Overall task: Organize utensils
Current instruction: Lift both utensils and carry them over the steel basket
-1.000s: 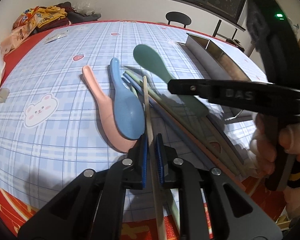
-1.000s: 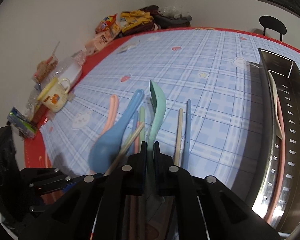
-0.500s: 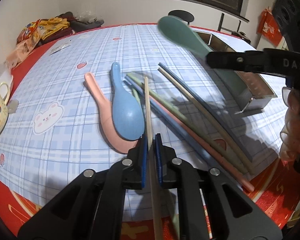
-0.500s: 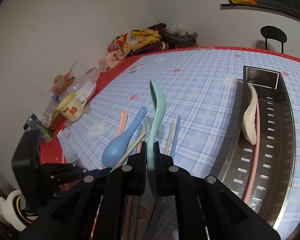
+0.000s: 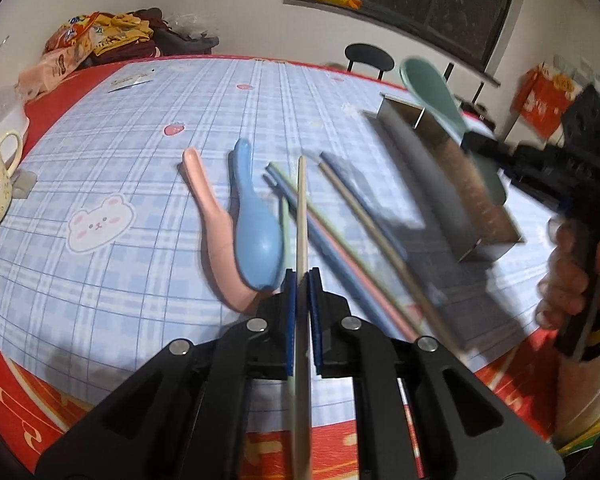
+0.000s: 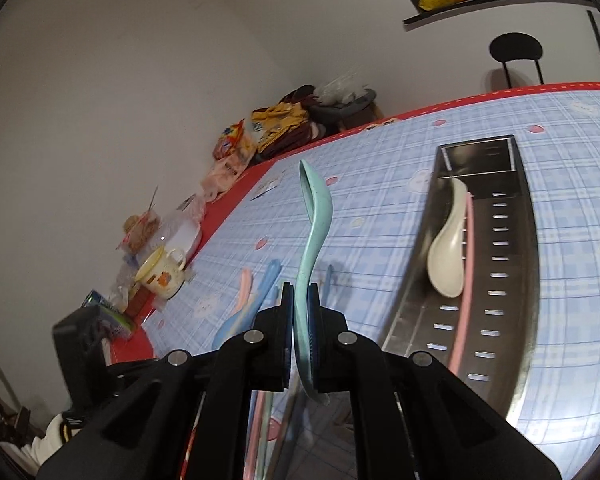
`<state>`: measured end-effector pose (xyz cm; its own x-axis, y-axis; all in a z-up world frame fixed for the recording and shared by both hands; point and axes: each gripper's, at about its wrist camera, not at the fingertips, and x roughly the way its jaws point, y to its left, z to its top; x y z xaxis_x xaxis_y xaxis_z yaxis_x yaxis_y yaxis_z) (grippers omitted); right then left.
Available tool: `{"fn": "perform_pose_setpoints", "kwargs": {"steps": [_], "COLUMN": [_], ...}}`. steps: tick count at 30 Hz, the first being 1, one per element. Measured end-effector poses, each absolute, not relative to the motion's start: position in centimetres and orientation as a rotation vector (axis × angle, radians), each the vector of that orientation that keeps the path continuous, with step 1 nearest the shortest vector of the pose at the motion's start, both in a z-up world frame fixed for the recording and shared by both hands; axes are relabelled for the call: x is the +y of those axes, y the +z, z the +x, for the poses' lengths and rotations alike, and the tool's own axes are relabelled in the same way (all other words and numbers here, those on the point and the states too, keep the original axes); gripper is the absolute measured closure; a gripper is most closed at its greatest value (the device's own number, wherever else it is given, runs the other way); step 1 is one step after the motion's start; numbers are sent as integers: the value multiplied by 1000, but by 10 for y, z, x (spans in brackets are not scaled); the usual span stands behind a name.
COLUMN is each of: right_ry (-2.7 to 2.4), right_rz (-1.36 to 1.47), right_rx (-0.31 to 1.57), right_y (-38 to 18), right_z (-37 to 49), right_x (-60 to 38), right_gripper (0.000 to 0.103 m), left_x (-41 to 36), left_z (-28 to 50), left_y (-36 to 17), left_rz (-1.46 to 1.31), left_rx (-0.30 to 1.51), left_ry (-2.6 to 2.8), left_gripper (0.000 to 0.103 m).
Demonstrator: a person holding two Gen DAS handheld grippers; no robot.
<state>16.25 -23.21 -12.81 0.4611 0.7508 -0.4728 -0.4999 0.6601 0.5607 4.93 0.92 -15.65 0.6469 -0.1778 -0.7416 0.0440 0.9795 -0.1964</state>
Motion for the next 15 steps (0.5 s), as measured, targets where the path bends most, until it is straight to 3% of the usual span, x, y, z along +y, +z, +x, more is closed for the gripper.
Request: {"fn": "perform_pose_setpoints", "kwargs": {"steps": [15], "right_ry": [679], "right_rz": [415], "right_rx": [749], "right_y": [-132], "right_z": [174], "right_x": [-258], "right_gripper": [96], "left_x": [-18], "left_z": [94], "left_y": [-117], "left_rz": [-280], "left_rx": [801], "left_ry": [-215], "left_gripper": [93]}}
